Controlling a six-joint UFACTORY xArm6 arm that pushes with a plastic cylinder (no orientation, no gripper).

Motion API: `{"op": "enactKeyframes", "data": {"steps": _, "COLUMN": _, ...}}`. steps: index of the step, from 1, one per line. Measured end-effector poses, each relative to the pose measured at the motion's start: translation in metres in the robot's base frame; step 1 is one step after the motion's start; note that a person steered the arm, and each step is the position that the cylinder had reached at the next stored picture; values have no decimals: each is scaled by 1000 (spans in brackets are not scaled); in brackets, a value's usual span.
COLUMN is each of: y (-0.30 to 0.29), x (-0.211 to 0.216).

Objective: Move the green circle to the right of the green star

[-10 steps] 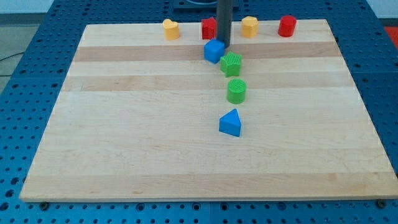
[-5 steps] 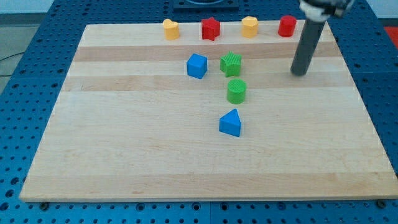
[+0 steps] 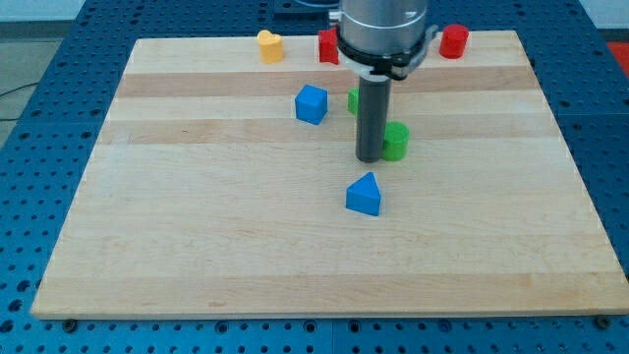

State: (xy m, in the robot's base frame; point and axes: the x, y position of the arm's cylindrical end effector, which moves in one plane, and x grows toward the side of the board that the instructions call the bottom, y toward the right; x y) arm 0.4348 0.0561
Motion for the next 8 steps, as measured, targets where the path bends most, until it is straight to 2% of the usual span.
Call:
{"op": "enactKeyframes", "data": {"steps": 3, "y": 54, "x": 1}}
{"op": "enactKeyframes", "data": {"steps": 5, "y": 79, "x": -53}}
{"op": "enactKeyframes", "data": {"steps": 7, "y": 84, "x": -67}}
{"op": "enactKeyframes", "data": {"steps": 8, "y": 70, "x": -49}}
